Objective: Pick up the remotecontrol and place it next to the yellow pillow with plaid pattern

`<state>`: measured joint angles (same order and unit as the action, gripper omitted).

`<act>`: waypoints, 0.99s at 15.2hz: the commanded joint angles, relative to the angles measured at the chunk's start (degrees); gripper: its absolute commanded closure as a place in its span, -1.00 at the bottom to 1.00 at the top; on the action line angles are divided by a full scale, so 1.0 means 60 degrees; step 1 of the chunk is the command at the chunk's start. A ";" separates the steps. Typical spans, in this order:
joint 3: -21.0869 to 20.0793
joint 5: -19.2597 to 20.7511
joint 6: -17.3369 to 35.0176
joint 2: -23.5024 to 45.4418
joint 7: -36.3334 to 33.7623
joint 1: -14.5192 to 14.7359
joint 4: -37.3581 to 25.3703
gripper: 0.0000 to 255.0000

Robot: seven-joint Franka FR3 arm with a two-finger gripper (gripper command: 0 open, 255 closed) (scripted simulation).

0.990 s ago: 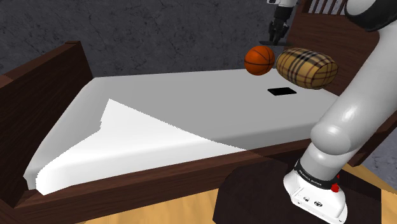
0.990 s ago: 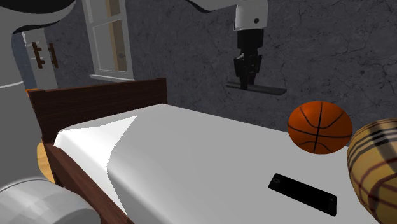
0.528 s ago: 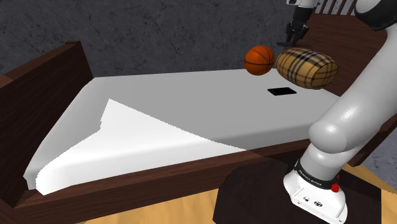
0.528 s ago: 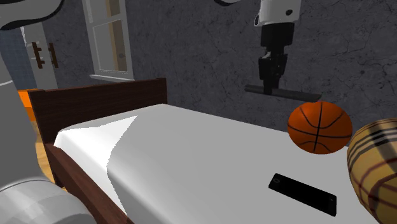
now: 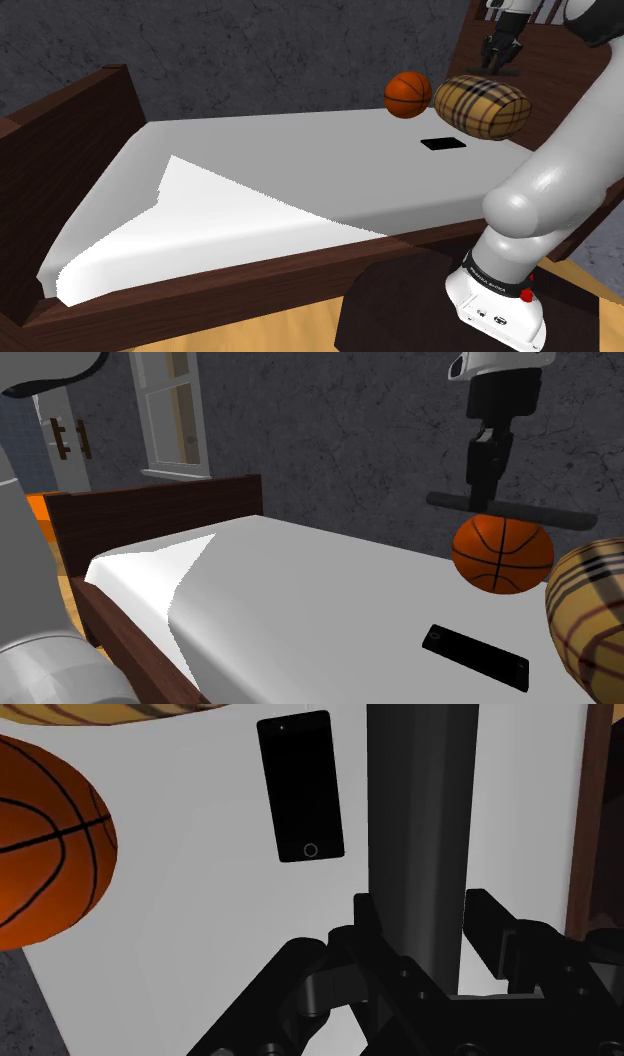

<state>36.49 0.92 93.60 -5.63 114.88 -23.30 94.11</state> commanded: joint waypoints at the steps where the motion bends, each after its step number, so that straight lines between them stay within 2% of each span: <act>1: 0.0328 -0.0093 -0.0007 0.0129 0.0577 -0.0229 -0.0104 1.00; 6: 0.1184 -0.0604 -0.0191 0.0809 0.2114 -0.0901 -0.0748 1.00; 15: 0.1098 -0.0367 0.1034 0.0469 0.1997 -0.0844 0.0718 1.00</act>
<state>43.09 -1.28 99.03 -2.81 126.87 -28.38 97.70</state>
